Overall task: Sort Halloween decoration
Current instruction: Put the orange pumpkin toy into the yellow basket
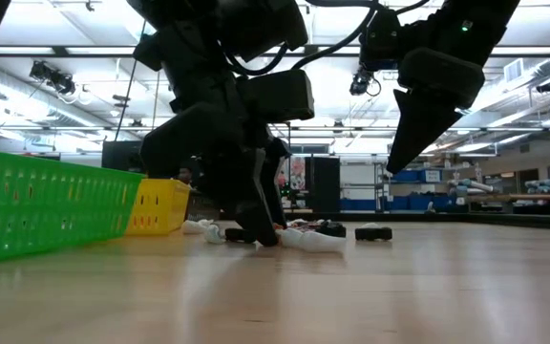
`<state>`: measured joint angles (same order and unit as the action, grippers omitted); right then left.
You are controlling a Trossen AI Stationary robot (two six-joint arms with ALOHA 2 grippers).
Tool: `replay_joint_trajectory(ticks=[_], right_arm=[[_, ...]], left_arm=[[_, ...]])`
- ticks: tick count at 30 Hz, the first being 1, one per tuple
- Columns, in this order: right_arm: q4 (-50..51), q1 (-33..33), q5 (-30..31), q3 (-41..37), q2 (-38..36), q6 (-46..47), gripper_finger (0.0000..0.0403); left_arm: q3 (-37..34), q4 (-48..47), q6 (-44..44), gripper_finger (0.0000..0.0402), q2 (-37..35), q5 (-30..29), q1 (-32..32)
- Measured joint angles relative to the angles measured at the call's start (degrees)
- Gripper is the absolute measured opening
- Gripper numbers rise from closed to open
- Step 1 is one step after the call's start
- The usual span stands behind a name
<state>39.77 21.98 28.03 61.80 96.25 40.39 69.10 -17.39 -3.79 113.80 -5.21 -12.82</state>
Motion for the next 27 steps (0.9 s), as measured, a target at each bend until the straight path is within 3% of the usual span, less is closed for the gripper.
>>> replay_joint_trajectory(ticks=[11, 27], right_arm=[[-0.1, 0.0, 0.0, 0.0, 0.0, 0.1, 0.0169], [1.1, 0.0, -0.1, 0.0, 0.0, 0.6, 0.0169]], left_arm=[[0.2, -0.5, 0.0, 0.0054, 0.0, -0.4, 0.0], [4.2, -6.4, -1.9, 0.0056, 0.4, -1.5, 0.3]])
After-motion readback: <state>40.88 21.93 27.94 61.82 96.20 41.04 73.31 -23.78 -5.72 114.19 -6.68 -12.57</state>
